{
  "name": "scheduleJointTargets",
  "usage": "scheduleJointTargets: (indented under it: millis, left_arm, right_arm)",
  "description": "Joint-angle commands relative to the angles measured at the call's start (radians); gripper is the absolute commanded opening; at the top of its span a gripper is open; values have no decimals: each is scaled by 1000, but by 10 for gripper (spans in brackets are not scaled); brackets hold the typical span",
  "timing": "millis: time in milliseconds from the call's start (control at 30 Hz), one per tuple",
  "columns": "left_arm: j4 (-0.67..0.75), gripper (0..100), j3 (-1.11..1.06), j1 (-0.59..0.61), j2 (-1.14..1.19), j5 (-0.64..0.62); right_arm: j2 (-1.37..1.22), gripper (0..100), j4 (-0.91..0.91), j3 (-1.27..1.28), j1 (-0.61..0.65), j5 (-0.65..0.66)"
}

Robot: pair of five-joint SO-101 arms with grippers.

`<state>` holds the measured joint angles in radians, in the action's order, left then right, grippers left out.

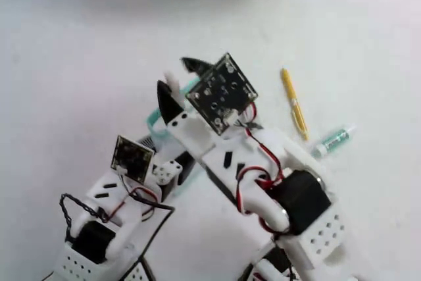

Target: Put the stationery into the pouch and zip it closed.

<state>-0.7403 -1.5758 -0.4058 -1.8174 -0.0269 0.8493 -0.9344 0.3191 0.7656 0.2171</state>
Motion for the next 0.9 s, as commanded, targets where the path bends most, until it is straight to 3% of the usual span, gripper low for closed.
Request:
scheduleJointTargets:
  millis: [0,133,200,433,533,667,867]
  left_arm:
    - [5,210,32,2,-7,-6]
    - [5,210,32,2,-7,-6]
    - [5,210,31,2,-7,-6]
    - [5,210,31,4,-7,-6]
    - [5,210,31,4,-7,-6]
    - [5,210,31,4,-7,-6]
    - [2,210,29,4,-7,-6]
  right_arm:
    - [58,276,-8,-8,-12,12]
    - [96,276,-8,-8,-21,15]
    - [113,276,-8,-8,-87,11]
    - [50,276,-24,28,-575,-98]
    - [-25,276,-24,37,-730,-80]
    - [-217,270,-18,49,-789,57]
    - [-677,152,28,-34,-799,172]
